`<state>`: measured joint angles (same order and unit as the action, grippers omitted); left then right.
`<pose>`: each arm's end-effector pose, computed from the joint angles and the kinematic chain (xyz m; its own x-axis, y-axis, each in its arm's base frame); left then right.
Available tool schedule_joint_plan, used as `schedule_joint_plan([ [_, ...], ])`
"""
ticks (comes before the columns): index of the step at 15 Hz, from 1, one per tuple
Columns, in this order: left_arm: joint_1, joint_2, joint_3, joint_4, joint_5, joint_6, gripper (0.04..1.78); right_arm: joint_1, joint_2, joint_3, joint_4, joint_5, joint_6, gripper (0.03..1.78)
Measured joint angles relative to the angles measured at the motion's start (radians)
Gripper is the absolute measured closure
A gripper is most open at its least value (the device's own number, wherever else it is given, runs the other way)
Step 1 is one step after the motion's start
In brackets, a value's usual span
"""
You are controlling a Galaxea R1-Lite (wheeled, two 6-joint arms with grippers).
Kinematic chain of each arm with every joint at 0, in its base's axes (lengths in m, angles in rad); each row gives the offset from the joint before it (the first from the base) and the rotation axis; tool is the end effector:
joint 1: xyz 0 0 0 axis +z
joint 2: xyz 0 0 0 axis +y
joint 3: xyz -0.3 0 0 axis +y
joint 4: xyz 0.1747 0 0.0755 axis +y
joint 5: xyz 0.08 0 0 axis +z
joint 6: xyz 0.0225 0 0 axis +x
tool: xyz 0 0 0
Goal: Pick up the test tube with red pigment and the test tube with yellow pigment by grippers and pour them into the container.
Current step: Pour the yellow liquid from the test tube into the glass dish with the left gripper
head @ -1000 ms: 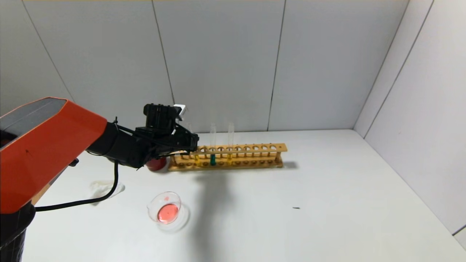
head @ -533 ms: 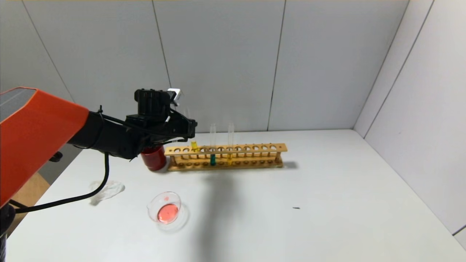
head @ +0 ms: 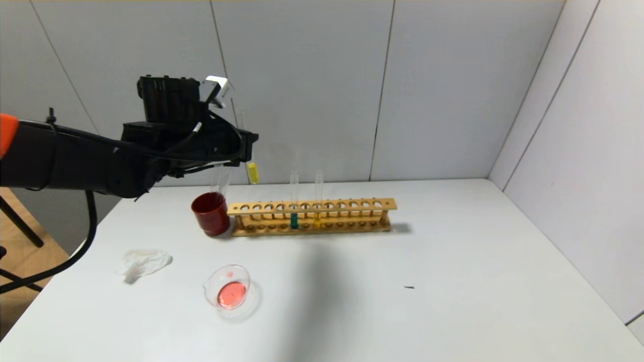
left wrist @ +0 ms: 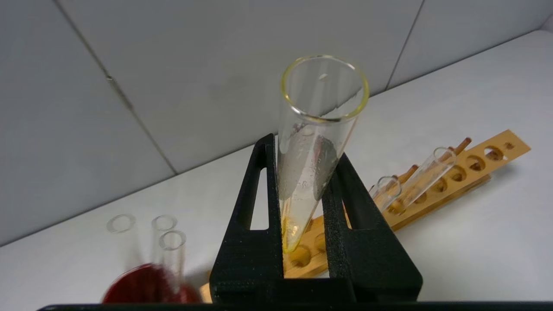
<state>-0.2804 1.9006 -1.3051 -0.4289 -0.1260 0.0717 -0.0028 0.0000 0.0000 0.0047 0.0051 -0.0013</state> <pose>0.3692 -0.1093 0.2314 0.9054 -0.3915 -0.1645 0.4040 0.9134 0.0499 -0.0228 0.0002 0.0750 1.0000 0.0023 -0.0047 -0.0023 1.0000 -0.0013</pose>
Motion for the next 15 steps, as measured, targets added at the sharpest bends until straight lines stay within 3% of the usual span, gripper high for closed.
schedule_joint_plan([
  [5,0.132,-0.133,0.134,0.069,-0.051,0.276,1.5,0.0,0.0,0.0,0.0,0.0,0.0,0.06],
  [12,0.278,-0.267,0.277,0.1,-0.468,0.655,1.5,0.0,0.0,0.0,0.0,0.0,0.0,0.06],
  [15,0.294,-0.274,0.299,0.101,-0.486,0.84,1.5,0.0,0.0,0.0,0.0,0.0,0.0,0.06],
])
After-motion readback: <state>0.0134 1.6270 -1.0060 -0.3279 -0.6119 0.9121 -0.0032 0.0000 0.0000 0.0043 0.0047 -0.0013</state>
